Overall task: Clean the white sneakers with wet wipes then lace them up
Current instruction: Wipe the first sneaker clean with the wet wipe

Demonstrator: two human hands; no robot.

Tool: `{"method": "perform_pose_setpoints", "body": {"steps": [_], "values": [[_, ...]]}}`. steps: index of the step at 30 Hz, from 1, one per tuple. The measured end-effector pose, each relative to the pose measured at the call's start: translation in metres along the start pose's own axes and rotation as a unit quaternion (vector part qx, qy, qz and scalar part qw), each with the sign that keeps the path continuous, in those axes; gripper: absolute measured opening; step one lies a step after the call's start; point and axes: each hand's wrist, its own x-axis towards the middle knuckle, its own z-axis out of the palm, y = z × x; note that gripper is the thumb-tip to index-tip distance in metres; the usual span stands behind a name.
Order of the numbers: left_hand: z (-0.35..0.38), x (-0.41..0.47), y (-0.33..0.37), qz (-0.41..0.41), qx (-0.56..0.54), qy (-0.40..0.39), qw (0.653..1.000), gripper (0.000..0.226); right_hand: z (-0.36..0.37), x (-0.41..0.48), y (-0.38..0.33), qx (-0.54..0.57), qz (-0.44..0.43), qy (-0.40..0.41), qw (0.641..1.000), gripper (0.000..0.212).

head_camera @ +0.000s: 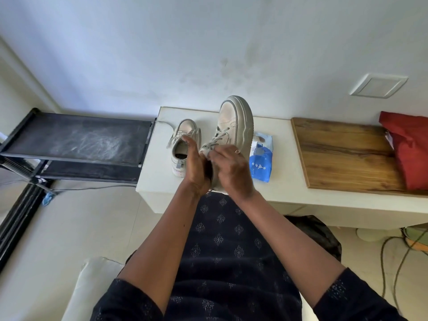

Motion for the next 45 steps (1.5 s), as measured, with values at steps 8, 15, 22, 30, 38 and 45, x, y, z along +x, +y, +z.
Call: {"method": "perform_pose_setpoints", "body": {"steps": [8,15,22,30,38,45], "values": [[0.012,0.003,0.011,-0.027,-0.036,-0.037,0.998,0.105,-0.001,0.026,-0.001,-0.054,0.031,0.007,0.998,0.017],[0.009,0.009,0.013,-0.012,-0.062,-0.068,0.996,0.11,-0.013,0.012,0.006,-0.037,-0.036,0.006,0.999,0.018],[-0.004,0.016,0.014,-0.001,-0.086,-0.03,0.996,0.107,-0.02,-0.038,0.015,-0.019,-0.082,-0.021,0.996,0.04],[-0.013,0.011,0.003,0.006,-0.119,0.006,0.993,0.09,-0.013,-0.029,0.022,-0.081,-0.154,-0.058,0.983,0.027],[-0.009,0.004,-0.004,-0.056,-0.082,-0.032,0.995,0.1,-0.015,0.027,0.019,-0.02,-0.076,-0.108,0.991,0.028],[-0.019,0.01,-0.002,-0.058,-0.045,-0.019,0.997,0.105,-0.026,-0.019,0.016,-0.011,-0.142,-0.079,0.987,0.022]]}}
